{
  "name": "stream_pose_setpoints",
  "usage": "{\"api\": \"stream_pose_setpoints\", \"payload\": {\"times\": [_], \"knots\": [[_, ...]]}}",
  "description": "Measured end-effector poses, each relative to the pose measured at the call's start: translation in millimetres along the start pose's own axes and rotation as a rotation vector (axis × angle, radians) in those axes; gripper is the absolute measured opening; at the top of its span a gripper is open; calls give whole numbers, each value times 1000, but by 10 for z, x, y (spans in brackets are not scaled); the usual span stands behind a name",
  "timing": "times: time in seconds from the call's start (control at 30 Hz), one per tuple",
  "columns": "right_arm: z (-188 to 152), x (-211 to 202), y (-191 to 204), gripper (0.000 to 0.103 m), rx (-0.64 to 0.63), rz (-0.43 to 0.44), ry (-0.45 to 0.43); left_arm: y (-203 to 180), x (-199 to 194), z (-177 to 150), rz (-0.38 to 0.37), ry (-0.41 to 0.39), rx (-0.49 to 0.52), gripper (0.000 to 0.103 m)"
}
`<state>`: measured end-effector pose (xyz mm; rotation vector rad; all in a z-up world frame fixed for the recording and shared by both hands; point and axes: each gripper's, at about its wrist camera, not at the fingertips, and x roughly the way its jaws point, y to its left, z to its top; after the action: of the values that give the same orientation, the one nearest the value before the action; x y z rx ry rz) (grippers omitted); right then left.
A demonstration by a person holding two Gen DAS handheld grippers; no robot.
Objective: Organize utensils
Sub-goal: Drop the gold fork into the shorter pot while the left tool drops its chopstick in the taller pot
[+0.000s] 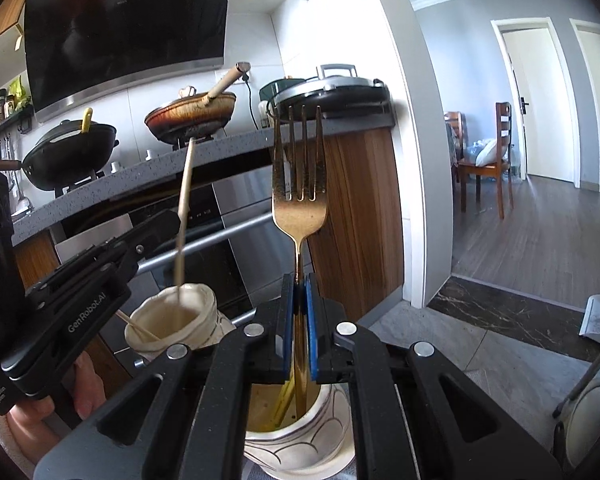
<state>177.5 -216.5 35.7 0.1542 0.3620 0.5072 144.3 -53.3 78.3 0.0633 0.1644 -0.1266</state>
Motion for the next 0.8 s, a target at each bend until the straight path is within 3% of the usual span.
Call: {"api": "stream_pose_setpoints", "payload": {"times": [0.4, 0.63, 0.7, 0.8], "knots": [[-104, 145, -22, 6, -15, -26, 65, -12, -112, 14, -1, 17, 19, 13], [-125, 171, -50, 7, -12, -35, 61, 0, -247, 90, -10, -11, 8, 24], [-123, 180, -70, 7, -2, -35, 59, 6, -294, 140, -17, -30, 3, 33], [-120, 180, -86, 8, 3, -30, 53, -10, -362, 226, -21, -57, 11, 38]]}}
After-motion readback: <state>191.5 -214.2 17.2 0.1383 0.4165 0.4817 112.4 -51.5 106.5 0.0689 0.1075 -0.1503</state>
